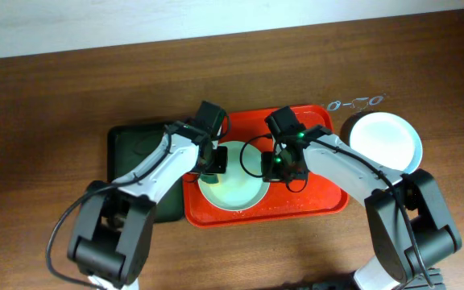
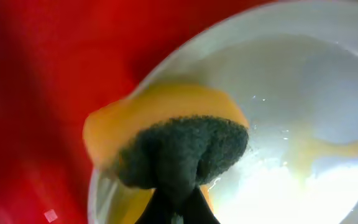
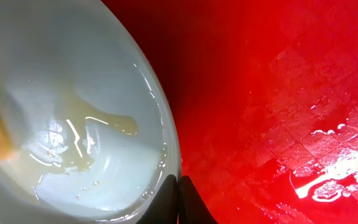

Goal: Clean dirty plates on tray and stack at the side
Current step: 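Scrub the pale blue plate with the sponge while right gripper holds it, then carry the sponge left with left gripper and drop it on black tray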

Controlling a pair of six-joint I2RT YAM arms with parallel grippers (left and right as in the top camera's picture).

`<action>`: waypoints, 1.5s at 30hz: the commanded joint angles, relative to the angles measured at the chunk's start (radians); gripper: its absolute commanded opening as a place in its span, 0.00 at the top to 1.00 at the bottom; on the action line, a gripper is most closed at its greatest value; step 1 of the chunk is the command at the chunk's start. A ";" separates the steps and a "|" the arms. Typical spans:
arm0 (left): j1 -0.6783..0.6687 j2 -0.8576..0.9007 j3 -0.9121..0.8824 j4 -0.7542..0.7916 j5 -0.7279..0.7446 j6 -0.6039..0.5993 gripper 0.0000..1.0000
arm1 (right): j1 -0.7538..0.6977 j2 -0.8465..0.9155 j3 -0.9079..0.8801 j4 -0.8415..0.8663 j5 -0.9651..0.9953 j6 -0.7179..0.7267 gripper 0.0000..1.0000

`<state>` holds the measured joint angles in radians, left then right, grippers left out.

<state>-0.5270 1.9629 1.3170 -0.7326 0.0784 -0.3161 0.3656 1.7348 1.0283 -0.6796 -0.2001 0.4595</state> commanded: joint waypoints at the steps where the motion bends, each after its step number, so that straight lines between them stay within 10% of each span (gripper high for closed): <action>1: -0.003 0.091 -0.015 -0.004 0.224 0.027 1.00 | 0.009 0.007 -0.011 0.003 0.002 -0.011 0.96; 8: -0.003 0.080 0.059 -0.062 0.457 0.087 1.00 | 0.009 0.007 -0.011 0.004 0.002 -0.011 0.96; 17: -0.002 -0.018 0.212 -0.214 0.140 0.120 1.00 | 0.009 0.007 -0.011 0.003 0.002 -0.011 0.96; 33: -0.003 0.203 0.208 -0.164 0.136 0.120 1.00 | 0.009 0.007 -0.011 0.004 0.002 -0.011 0.96; 45: -0.047 0.228 0.210 -0.208 0.443 0.210 1.00 | 0.009 0.007 -0.011 0.004 0.002 -0.011 0.96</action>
<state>-0.5419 2.1509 1.5383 -0.9314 0.3786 -0.1585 0.3656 1.7348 1.0248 -0.6834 -0.1841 0.4595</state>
